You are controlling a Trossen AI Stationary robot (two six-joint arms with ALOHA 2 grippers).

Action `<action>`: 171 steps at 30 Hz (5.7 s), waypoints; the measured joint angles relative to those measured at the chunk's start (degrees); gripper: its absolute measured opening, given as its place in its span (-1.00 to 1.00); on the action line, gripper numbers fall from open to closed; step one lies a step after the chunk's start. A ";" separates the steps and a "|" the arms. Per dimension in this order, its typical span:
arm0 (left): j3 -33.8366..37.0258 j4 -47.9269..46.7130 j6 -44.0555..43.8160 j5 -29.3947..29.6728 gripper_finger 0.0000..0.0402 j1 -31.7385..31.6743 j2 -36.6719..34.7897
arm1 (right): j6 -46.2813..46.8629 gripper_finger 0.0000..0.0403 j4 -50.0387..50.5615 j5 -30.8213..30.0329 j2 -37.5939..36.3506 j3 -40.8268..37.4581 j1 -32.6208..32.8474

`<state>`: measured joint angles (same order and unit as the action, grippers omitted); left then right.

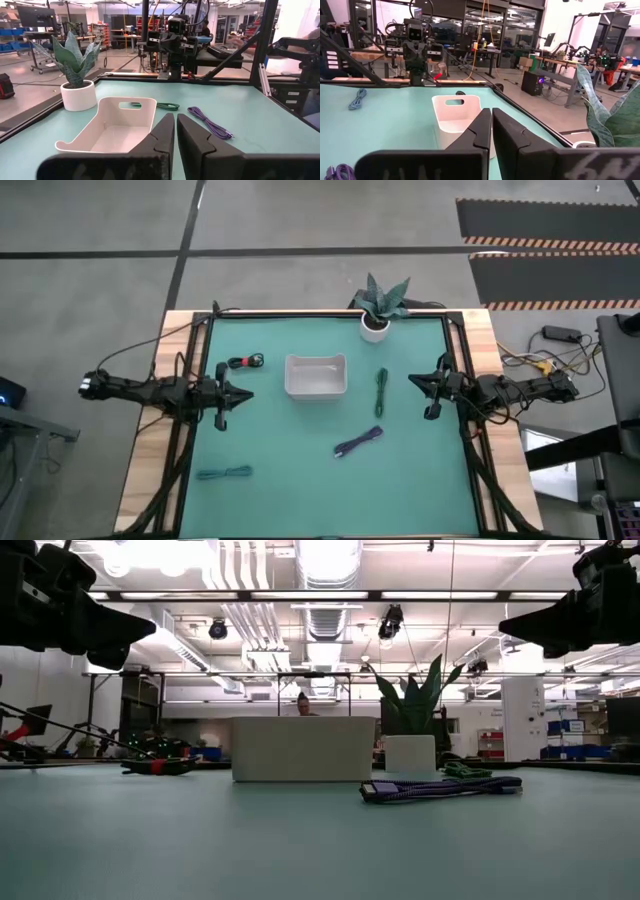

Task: Pick and place USB-C Cables

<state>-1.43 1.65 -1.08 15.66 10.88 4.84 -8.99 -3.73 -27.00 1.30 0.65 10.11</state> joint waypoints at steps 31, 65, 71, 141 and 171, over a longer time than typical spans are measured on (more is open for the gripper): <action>0.01 0.00 0.00 0.00 -0.97 0.02 0.01 | 0.02 -0.96 0.00 0.00 0.00 0.01 -0.02; 0.01 0.00 -0.01 0.00 -0.97 0.01 0.02 | 0.02 -0.96 0.02 -0.02 0.00 -0.01 -0.02; 0.00 0.00 0.00 0.00 -0.97 0.00 0.02 | 0.00 -0.96 0.01 0.00 -0.02 0.00 -0.01; 0.00 6.39 4.78 7.18 -0.97 0.00 0.02 | 10.87 -0.96 -27.70 10.45 6.40 -0.01 0.00; 0.11 6.91 -13.64 7.41 -0.97 0.02 4.96 | 5.97 -0.96 -61.47 11.80 33.27 -0.01 -0.02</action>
<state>-1.32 8.56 -14.72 23.07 10.90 9.80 -3.03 -65.19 -15.20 34.56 0.64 10.09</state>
